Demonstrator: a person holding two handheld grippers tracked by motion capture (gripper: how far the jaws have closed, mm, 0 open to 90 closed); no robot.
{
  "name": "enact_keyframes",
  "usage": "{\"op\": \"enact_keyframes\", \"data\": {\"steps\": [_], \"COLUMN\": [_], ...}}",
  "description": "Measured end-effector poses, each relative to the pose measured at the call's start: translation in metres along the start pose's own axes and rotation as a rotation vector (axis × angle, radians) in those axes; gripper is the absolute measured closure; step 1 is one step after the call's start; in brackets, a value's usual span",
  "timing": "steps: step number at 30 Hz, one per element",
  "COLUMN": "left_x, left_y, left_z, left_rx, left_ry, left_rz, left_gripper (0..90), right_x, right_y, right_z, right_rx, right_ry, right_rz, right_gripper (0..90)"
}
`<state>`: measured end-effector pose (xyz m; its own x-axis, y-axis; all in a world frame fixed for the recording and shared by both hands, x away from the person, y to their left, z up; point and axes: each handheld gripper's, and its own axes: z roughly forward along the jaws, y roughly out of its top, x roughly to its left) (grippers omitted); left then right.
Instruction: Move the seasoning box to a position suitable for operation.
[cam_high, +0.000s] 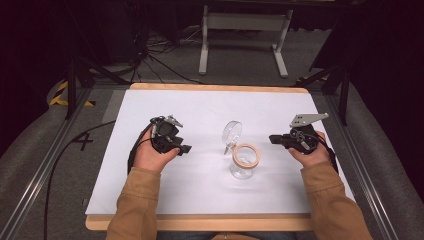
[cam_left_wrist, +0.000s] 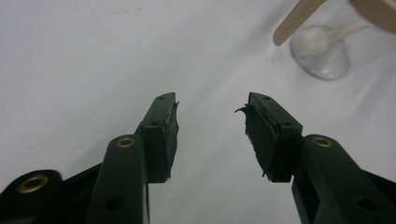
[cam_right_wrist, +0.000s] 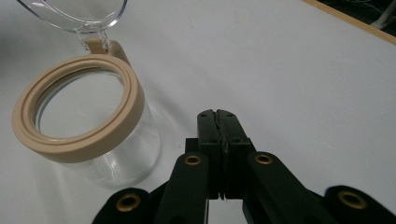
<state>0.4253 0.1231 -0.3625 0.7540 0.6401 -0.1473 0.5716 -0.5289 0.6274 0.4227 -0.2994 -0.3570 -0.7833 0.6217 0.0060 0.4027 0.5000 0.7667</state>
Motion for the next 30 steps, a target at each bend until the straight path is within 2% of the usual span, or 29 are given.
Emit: {"op": "enact_keyframes", "data": {"steps": [7,14,17,22,30], "left_x": [-0.002,-0.012,-0.02,-0.03,-0.038], "left_y": [0.004,0.008,0.012,0.016,0.019], "left_z": [0.0,-0.008,-0.016,-0.023,-0.026], "left_rx": [0.007,-0.001,-0.007,-0.023,-0.028], "left_ry": [-0.014,-0.041,-0.06,-0.083,-0.103], "left_rz": [0.016,0.031,0.05,0.078,0.079], "left_gripper": [56.8,56.9,55.8,55.4,55.2], "right_x": [-0.006,-0.002,0.003,0.009,0.016], "right_y": [-0.004,-0.003,-0.001,0.0,-0.002], "right_z": [-0.005,-0.004,0.001,0.006,0.02], "right_rx": [-0.003,0.007,0.019,0.042,0.093], "right_ry": [0.004,0.022,0.044,0.067,0.104], "right_rz": [0.013,0.007,-0.016,-0.03,-0.043], "right_gripper": [89.8,89.8,89.9,89.8,89.9]}}
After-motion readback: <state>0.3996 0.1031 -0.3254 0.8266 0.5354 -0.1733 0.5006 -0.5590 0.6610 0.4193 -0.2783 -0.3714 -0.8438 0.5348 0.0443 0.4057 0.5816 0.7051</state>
